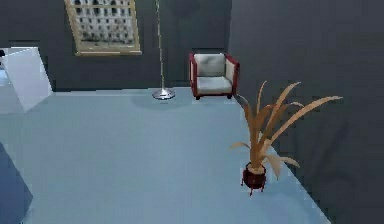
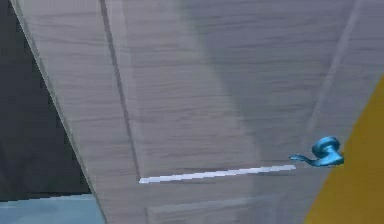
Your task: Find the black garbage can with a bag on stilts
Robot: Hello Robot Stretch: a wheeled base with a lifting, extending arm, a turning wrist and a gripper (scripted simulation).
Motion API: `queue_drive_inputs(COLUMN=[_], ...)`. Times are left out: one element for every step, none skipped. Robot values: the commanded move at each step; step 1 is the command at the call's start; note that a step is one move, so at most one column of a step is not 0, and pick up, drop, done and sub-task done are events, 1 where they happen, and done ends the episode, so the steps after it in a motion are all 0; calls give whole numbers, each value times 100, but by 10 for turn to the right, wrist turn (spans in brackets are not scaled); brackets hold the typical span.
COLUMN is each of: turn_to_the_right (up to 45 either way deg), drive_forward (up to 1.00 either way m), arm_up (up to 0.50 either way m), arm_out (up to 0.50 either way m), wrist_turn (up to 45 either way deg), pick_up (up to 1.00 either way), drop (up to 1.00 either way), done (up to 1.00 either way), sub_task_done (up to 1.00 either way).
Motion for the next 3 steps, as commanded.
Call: queue_drive_inputs(turn_to_the_right=[0,-420,0], drive_forward=[40,0,100], arm_up=[0,0,0], arm_out=[0,0,0], wrist_turn=[0,0,0], pick_up=[0,0,0], drop=[0,0,0], done=[0,0,0], sub_task_done=[0,0,0])
